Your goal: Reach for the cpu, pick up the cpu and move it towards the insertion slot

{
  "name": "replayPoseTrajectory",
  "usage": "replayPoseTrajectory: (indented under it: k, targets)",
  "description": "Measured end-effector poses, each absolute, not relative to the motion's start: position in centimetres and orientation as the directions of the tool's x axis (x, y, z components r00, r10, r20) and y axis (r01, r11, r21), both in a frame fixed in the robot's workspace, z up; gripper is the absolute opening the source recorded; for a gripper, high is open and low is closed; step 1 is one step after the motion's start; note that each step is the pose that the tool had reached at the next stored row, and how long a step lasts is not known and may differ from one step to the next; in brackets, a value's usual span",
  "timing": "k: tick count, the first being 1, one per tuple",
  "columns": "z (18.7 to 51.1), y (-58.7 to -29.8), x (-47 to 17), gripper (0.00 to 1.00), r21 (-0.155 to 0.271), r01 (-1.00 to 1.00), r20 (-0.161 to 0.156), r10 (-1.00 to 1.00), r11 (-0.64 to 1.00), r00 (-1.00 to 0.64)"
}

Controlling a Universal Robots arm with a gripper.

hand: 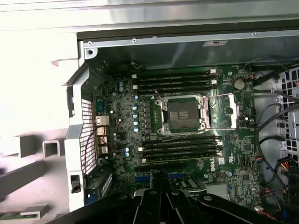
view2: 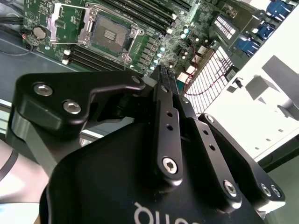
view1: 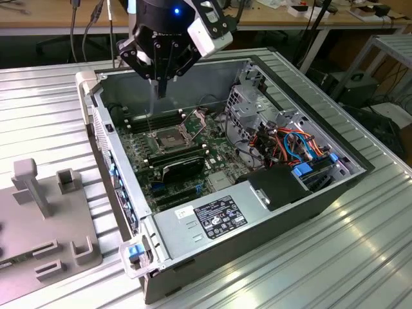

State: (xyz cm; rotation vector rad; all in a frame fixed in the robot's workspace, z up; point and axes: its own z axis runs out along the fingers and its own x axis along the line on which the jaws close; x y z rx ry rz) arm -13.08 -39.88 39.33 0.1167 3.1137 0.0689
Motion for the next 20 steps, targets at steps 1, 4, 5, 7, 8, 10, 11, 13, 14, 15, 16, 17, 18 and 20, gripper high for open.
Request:
replayPoseTrajectory:
  k: [1,4,5,7,8,10,11,13,14,15,16,17,18,20]
  targets:
    - [39.3,-39.9,-13.1,0.11,0.045,0.074,-0.023,0.075,0.996,-0.997]
    - [39.3,-39.9,-13.4,0.11,0.045,0.074,-0.023,0.075,0.996,-0.997]
    - [39.3,-39.9,-13.4,0.11,0.045,0.074,-0.023,0.075,0.996,-0.997]
    - [39.3,-39.9,-13.6,0.11,0.045,0.074,-0.023,0.075,0.996,-0.997]
    - [39.3,-39.9,-13.6,0.11,0.045,0.074,-0.023,0.075,0.996,-0.997]
    - [39.3,-39.9,-13.7,0.11,0.045,0.074,-0.023,0.075,0.996,-0.997]
    - [39.3,-39.9,-13.9,0.11,0.045,0.074,-0.023,0.075,0.996,-0.997]
    - [39.3,-39.9,-14.0,0.11,0.045,0.074,-0.023,0.075,0.996,-0.997]
    - [39.3,-39.9,-14.1,0.11,0.045,0.074,-0.023,0.075,0.996,-0.997]
    - [39.3,-39.9,-14.2,0.11,0.045,0.074,-0.023,0.075,0.996,-0.997]
    - [39.3,-39.9,-14.2,0.11,0.045,0.074,-0.023,0.075,0.996,-0.997]
    - [39.3,-39.9,-14.3,0.11,0.045,0.074,-0.023,0.075,0.996,-0.997]
    - [39.3,-39.9,-14.4,0.11,0.045,0.074,-0.023,0.075,0.996,-0.997]
    - [39.3,-39.9,-14.5,0.11,0.045,0.074,-0.023,0.075,0.996,-0.997]
